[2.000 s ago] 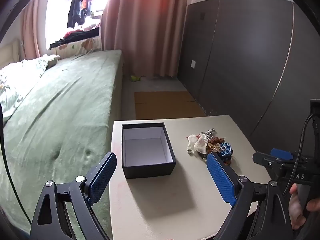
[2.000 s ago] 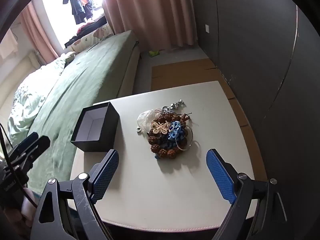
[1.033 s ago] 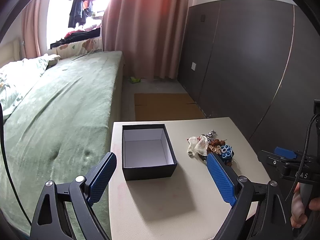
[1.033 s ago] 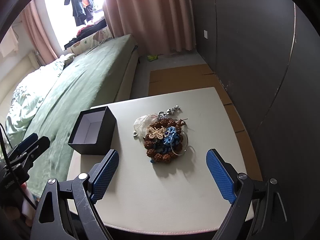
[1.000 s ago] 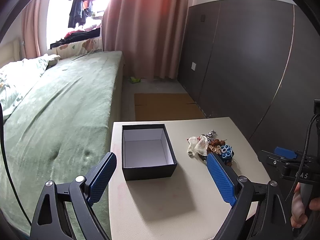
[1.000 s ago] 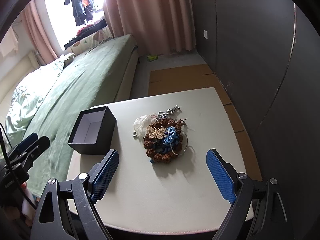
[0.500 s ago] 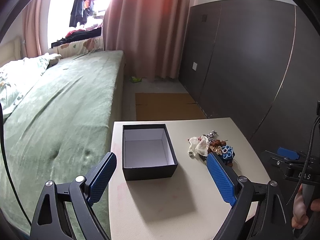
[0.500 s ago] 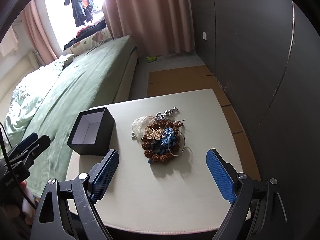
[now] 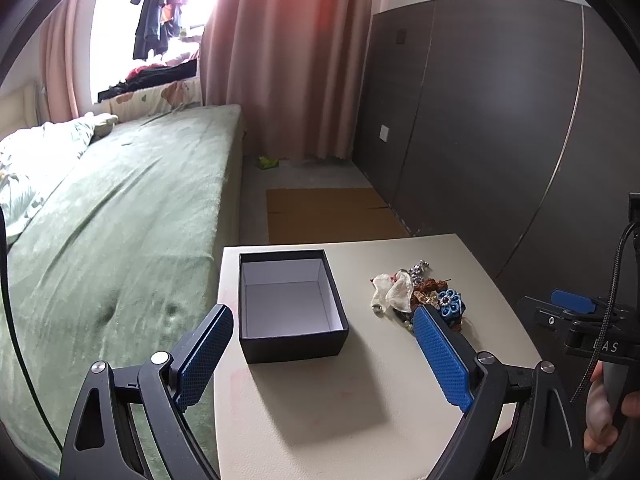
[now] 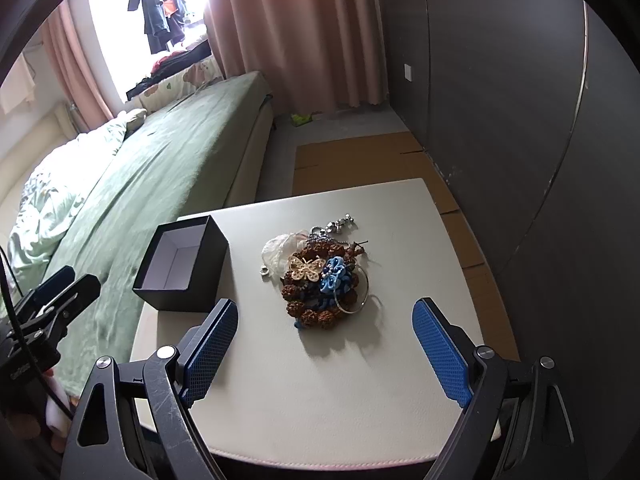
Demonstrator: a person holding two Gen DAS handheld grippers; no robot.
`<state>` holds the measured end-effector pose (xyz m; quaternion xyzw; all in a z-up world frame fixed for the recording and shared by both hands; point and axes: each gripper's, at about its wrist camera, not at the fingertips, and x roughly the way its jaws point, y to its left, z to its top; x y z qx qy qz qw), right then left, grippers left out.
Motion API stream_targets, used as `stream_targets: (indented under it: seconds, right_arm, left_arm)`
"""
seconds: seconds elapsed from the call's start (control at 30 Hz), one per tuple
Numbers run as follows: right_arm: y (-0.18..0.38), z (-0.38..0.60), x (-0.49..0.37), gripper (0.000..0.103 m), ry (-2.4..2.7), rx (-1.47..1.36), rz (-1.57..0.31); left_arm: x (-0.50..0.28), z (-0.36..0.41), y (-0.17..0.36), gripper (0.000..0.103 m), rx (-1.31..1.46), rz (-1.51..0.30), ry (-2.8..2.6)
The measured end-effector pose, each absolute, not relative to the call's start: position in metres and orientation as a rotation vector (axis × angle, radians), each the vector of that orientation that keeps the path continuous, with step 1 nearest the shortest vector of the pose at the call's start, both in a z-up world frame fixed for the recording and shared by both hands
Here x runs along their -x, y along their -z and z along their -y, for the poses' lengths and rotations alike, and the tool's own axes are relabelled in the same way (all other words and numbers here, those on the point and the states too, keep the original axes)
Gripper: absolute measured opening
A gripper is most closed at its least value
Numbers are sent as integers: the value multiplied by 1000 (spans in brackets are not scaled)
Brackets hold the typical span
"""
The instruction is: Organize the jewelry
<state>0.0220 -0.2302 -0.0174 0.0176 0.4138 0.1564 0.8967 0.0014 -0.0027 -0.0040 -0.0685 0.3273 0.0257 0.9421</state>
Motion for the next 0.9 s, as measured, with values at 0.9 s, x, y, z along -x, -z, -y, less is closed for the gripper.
stream_targets:
  seconds: [0.9]
  right_arm:
    - [16,235,-25,90,-311,-54,-849]
  left_arm:
    - [-7,13,-2,92,166,-659,-25]
